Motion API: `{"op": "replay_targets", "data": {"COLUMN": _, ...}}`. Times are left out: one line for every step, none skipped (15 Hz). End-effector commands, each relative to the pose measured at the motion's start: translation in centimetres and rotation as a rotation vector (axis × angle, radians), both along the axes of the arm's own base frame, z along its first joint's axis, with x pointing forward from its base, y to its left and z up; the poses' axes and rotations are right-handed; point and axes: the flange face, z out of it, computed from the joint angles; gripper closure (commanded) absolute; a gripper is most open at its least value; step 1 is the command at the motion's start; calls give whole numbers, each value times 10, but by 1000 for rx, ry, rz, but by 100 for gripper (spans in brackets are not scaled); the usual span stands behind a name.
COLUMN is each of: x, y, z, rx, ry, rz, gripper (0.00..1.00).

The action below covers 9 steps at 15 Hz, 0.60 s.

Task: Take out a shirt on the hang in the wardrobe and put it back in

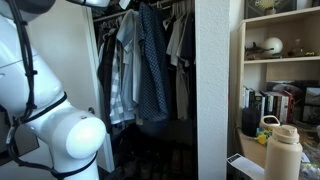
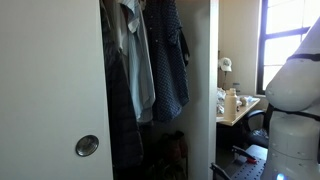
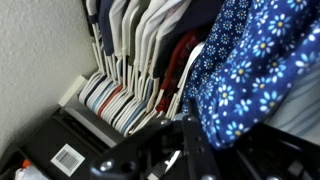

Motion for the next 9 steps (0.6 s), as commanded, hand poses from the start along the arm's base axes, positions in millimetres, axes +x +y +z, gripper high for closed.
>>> {"op": "replay_targets", "data": {"x": 31, "y": -9, "z": 25, "rx": -57, "ry": -62, "rz": 6, "gripper": 99}}
{"op": "replay_targets", "data": {"x": 38, "y": -11, "z": 29, "rx": -63, "ry": -72, "rz": 2, "gripper": 99}}
{"op": "replay_targets", "data": {"x": 45, "y": -12, "z": 32, "rx": -68, "ry": -80, "rz": 1, "gripper": 99}}
{"op": "replay_targets", "data": {"x": 51, "y": -13, "z": 35, "rx": -74, "ry": -89, "rz": -2, "gripper": 99}}
{"op": "replay_targets", "data": {"x": 56, "y": -14, "z": 38, "rx": -81, "ry": -96, "rz": -5, "gripper": 99}}
{"op": "replay_targets", "data": {"x": 62, "y": -15, "z": 40, "rx": -87, "ry": -103, "rz": -6, "gripper": 99}}
{"op": "replay_targets", "data": {"x": 66, "y": -15, "z": 43, "rx": -90, "ry": -110, "rz": -9, "gripper": 99}}
{"op": "replay_targets", "data": {"x": 72, "y": -16, "z": 44, "rx": -91, "ry": -116, "rz": -9, "gripper": 99}}
{"op": "replay_targets", "data": {"x": 76, "y": -15, "z": 46, "rx": -94, "ry": -122, "rz": -10, "gripper": 99}}
